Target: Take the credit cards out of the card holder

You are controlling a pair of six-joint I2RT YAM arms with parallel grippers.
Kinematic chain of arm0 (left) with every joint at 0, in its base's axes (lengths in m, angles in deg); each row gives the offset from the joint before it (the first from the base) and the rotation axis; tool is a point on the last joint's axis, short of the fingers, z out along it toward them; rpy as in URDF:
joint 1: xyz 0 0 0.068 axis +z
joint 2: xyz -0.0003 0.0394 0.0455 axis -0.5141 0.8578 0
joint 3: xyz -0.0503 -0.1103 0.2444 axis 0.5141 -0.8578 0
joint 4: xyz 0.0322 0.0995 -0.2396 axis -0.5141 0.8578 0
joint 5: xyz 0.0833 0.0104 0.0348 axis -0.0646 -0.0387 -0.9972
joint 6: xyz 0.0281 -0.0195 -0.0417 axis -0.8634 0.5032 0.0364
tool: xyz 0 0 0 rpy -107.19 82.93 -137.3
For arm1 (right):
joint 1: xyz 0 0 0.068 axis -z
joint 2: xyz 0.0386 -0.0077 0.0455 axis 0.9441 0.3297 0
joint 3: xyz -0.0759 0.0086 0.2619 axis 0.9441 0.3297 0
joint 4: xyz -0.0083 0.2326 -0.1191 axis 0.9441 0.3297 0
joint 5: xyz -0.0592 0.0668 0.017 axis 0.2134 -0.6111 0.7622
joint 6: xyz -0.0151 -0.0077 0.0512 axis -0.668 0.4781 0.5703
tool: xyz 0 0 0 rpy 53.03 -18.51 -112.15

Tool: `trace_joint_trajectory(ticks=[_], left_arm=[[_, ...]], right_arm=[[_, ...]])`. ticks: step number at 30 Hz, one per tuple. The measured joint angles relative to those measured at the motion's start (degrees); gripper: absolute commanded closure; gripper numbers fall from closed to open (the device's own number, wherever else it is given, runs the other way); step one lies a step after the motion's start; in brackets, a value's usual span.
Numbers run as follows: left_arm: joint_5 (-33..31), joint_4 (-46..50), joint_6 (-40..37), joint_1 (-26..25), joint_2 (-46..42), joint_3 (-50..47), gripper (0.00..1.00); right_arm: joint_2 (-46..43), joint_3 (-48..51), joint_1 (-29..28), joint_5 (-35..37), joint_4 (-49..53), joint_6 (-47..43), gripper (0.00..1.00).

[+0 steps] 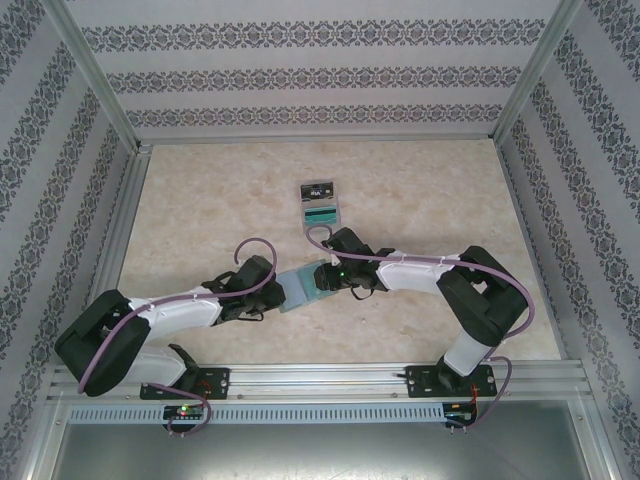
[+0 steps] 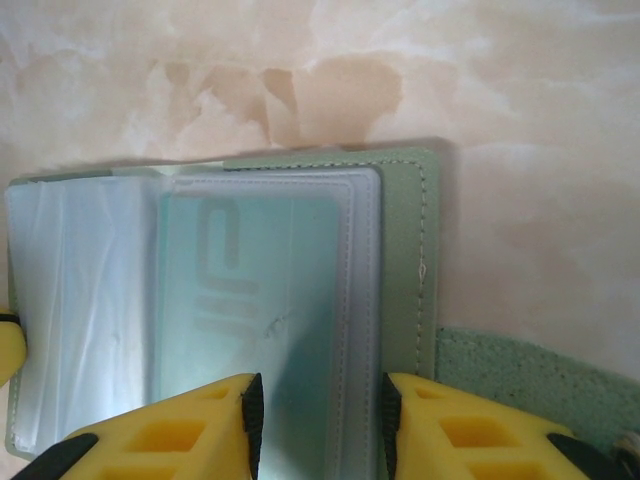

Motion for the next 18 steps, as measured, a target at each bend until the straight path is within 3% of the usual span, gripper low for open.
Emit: trace_joint_trajectory(ticks=[18], left_arm=[[0.76, -2.21, 0.00, 0.00, 1.07, 0.20, 0.80]], right_arm=[[-1.86, -1.70, -3.19, -4.33, -0.15, 2.16, 0.61]])
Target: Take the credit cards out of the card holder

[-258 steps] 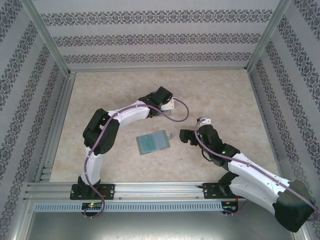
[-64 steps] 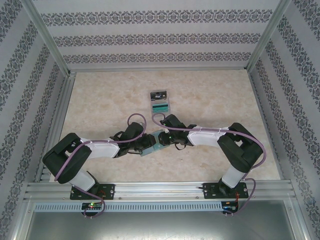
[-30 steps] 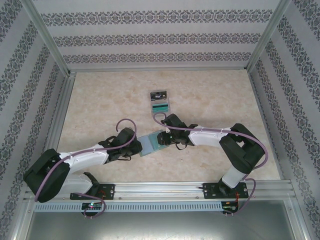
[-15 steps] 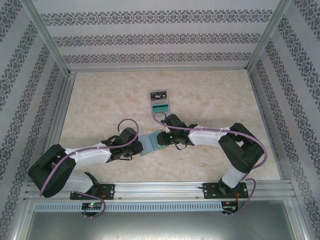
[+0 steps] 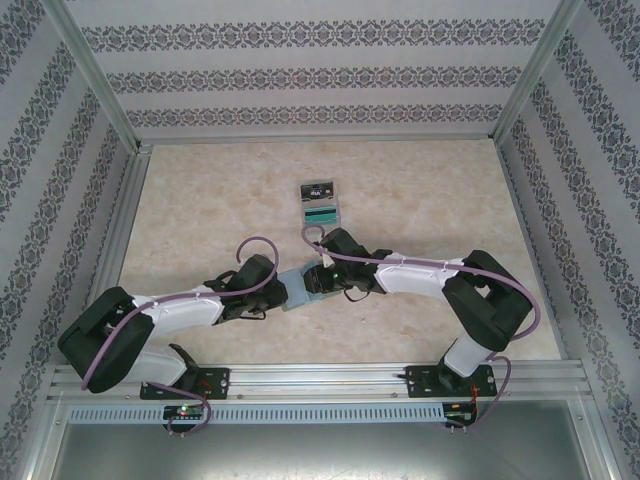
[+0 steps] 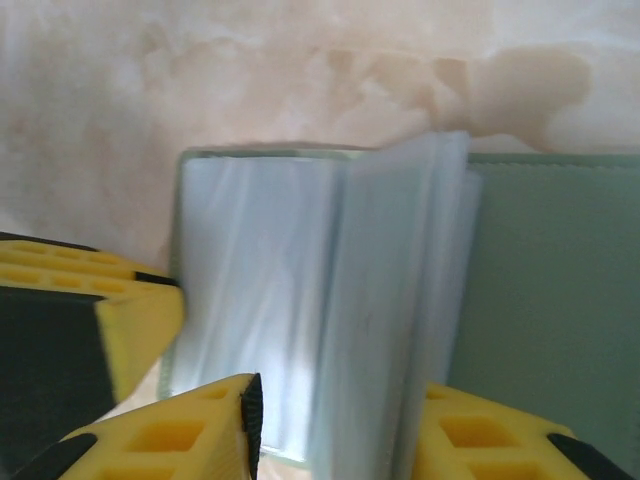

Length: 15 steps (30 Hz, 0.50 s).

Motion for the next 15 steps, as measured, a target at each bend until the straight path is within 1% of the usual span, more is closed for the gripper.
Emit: trace_joint_trajectory(ticks=[11, 15], left_arm=[[0.31, -0.39, 0.00, 0.00, 0.13, 0.00, 0.80], [0.33, -0.39, 0.00, 0.00, 0.13, 0.00, 0.80]], right_arm=[[-0.02, -1.90, -1.20, -1.14, 0.24, 1.05, 0.54], [-1.14, -1.95, -1.44, 1.31, 1.64, 0.87, 0.53]])
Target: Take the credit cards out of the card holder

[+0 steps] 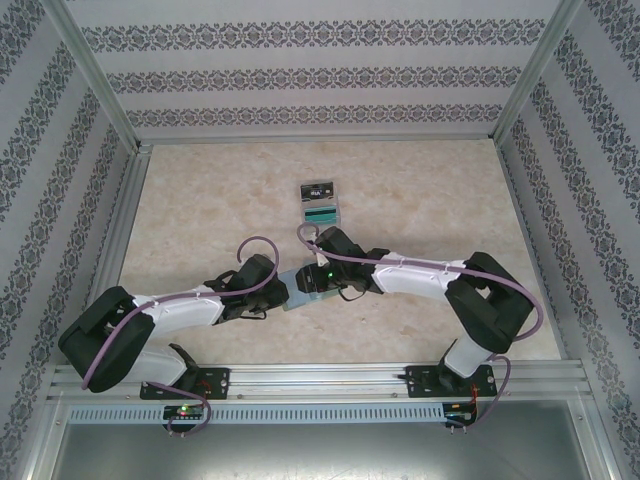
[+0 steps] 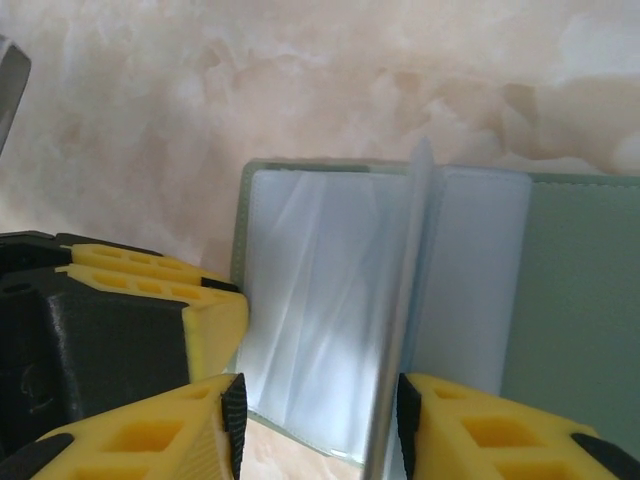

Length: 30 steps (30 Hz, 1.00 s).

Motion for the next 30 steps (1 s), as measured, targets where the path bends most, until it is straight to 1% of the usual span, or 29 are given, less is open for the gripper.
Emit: trace_joint_trajectory(ticks=[6, 9, 12, 18, 30], left_arm=[[0.02, -0.02, 0.00, 0.00, 0.00, 0.00, 0.80], [0.00, -0.04, 0.00, 0.00, 0.00, 0.00, 0.80], [0.02, -0.04, 0.00, 0.00, 0.00, 0.00, 0.80], [0.02, -0.04, 0.00, 0.00, 0.00, 0.00, 0.80], [0.02, -0.04, 0.00, 0.00, 0.00, 0.00, 0.80]], right_arm=[[-3.02, -0.13, 0.00, 8.92, 4.17, -1.55, 0.53], [-3.19, -0.35, 0.02, 10.97, 5.01, -2.36, 0.53], [-2.86, -0.48, 0.02, 11.50, 5.33, -2.99, 0.53], [0.48, -0.90, 0.17, 11.58, 5.42, -3.32, 0.53], [4.61, -0.87, 2.05, 11.28, 5.09, -4.17, 0.54]])
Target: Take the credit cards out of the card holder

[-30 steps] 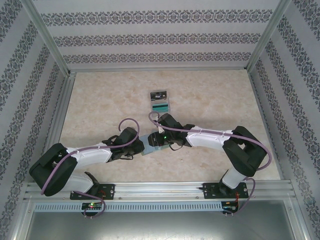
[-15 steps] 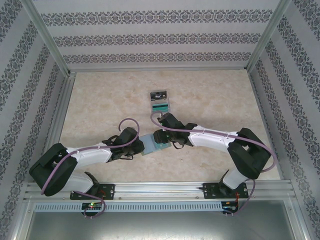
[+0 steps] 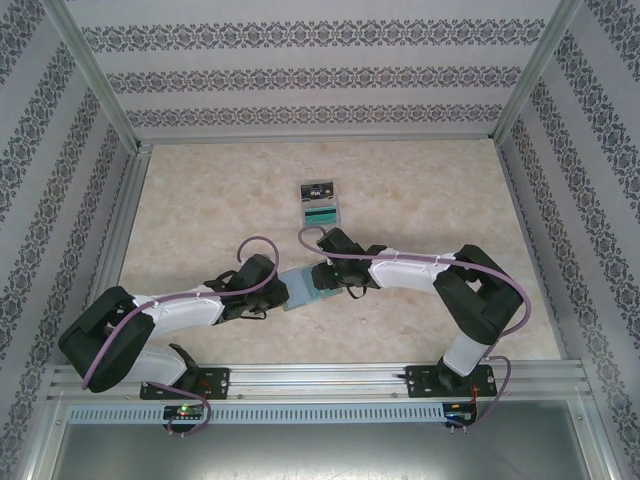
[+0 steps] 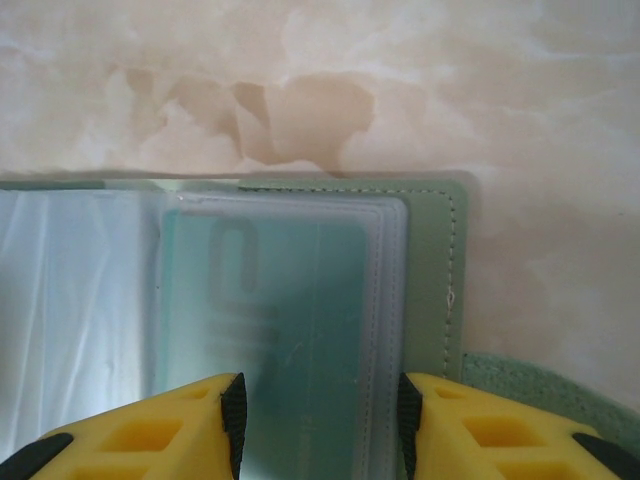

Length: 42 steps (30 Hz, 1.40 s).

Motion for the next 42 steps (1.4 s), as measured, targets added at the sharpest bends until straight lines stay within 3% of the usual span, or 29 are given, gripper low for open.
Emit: trace_joint_trajectory(ticks=[28, 42], left_arm=[[0.00, -0.07, 0.00, 0.00, 0.02, 0.00, 0.80], [0.02, -0.09, 0.00, 0.00, 0.02, 0.00, 0.80]], right_arm=[[-3.82, -0.50, -2.80, -1.60, -0.50, 1.20, 0.53], [-4.33, -1.33, -3.82, -11.26, -3.39, 5.33, 0.53]])
